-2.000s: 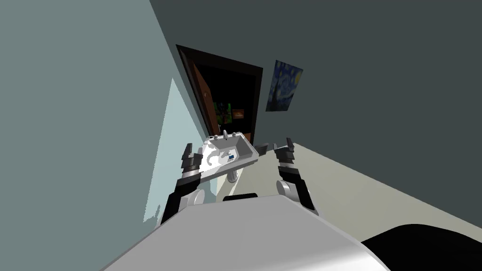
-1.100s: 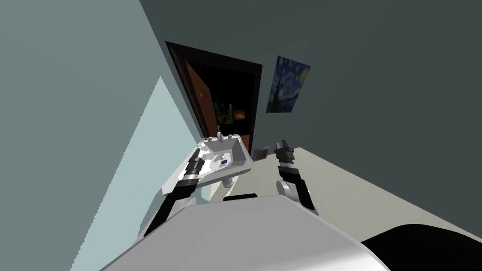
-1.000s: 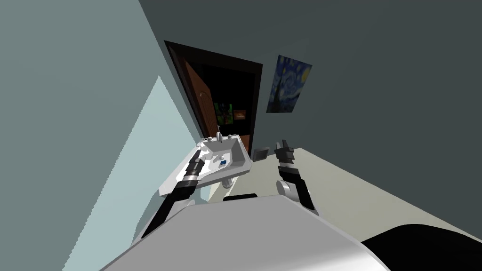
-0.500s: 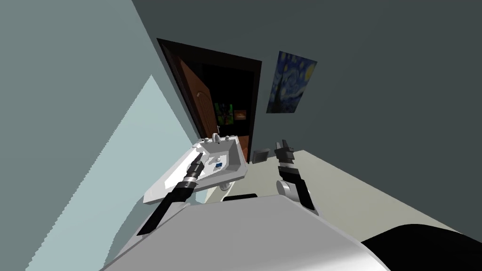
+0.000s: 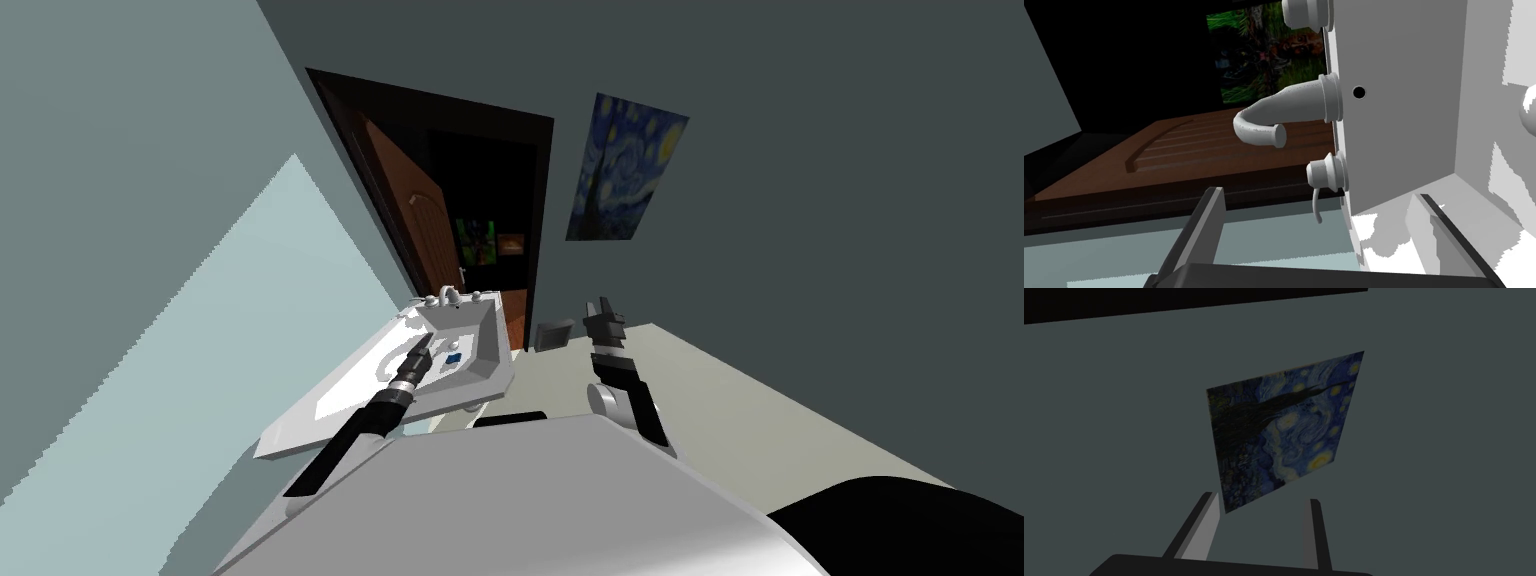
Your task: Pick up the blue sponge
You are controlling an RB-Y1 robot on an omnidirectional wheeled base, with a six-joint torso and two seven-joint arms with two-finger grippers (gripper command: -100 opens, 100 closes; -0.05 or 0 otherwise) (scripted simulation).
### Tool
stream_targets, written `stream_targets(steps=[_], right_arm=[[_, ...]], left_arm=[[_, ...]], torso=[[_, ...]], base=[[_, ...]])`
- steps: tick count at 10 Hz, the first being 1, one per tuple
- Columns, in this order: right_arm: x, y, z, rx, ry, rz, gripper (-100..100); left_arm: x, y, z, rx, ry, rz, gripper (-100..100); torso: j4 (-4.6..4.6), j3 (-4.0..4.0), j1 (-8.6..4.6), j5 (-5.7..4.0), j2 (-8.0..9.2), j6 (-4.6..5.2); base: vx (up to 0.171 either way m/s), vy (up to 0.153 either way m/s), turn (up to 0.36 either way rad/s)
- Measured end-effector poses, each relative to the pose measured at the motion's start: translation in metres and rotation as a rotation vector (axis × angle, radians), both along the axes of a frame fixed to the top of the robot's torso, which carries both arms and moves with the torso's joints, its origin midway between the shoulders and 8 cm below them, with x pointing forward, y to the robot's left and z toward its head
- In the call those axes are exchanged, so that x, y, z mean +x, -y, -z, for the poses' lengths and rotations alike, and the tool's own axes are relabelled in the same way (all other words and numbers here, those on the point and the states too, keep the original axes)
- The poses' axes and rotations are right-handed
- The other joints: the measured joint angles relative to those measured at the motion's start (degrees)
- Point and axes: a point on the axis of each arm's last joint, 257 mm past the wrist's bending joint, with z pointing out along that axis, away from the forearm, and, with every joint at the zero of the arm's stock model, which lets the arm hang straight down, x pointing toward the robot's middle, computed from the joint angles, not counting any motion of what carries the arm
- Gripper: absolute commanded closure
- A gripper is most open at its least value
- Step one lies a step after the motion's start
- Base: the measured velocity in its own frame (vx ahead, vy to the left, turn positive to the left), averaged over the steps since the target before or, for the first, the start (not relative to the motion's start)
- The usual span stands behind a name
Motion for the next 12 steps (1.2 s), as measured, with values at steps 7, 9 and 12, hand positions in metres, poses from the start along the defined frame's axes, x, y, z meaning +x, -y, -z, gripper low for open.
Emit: stream_targets(steps=[7,9,12], right_arm=[[0.0,0.0,0.0,0.0,0.0,0.0,0],[0.0,0.0,0.0,0.0,0.0,0.0,0],[0.0,0.0,0.0,0.0,0.0,0.0,0]], left_arm=[[-0.023,-0.024,0.067,0.012,-0.249,-0.002,-100],[-0.026,-0.026,0.077,0.012,-0.295,-0.004,-100],[-0.039,-0.04,0.099,0.015,-0.392,-0.01,-100]], torso=[[-0.01,-0.03,0.11,0.03,-0.07,-0.01],[0.03,0.09,0.3,0.06,0.17,0.0],[0.0,-0.01,0.2,0.04,-0.03,0.0]], base=[[0.095,-0.099,0.05],[0.034,-0.059,0.027],[0.093,-0.078,0.041]])
